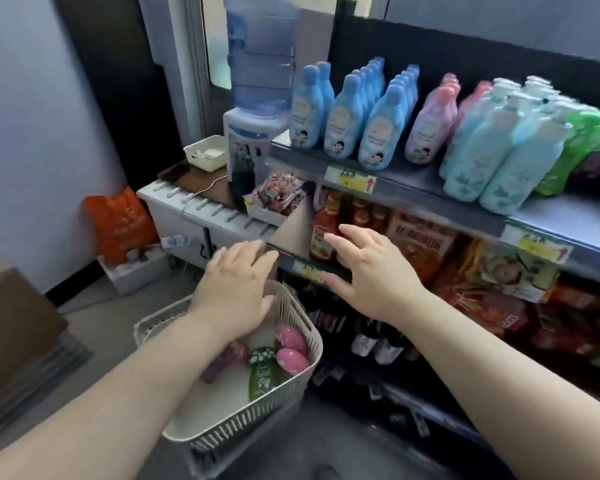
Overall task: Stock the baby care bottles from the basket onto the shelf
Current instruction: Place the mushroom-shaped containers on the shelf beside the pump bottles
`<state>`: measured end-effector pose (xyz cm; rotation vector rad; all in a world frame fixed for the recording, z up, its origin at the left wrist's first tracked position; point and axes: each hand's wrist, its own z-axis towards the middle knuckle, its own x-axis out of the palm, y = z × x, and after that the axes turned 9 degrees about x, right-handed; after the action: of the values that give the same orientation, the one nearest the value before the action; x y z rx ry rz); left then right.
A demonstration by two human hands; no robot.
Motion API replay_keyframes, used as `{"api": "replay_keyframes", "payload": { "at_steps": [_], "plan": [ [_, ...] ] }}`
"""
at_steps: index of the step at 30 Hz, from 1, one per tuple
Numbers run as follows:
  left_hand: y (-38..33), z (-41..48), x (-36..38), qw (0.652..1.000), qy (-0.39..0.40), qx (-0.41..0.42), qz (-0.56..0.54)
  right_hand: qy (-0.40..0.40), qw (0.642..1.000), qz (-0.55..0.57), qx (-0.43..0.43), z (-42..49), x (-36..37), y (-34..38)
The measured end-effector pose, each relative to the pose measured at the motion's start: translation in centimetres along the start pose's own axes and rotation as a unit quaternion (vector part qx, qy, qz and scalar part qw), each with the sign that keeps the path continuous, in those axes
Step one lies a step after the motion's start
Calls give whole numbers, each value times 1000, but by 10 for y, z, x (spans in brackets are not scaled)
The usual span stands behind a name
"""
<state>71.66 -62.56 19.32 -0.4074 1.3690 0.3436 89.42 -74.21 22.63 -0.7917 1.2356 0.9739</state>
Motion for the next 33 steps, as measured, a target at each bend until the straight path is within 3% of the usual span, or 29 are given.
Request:
{"api": "replay_keyframes", "payload": {
  "at_steps": [11, 19, 29, 33],
  "plan": [
    [86, -55, 109, 977, 157, -134, -57, 211, 976, -2, -48, 28, 131, 54],
    [121, -48, 200, 936, 265, -205, -107, 356, 933, 20, -57, 64, 241, 71],
    [139, -5, 297, 903, 334, -232, -138, 481, 868, -68, -105, 109, 353, 79],
    [138, 22, 329, 902, 367, -192, -123, 513, 846, -86, -117, 122, 383, 83]
  ]
}}
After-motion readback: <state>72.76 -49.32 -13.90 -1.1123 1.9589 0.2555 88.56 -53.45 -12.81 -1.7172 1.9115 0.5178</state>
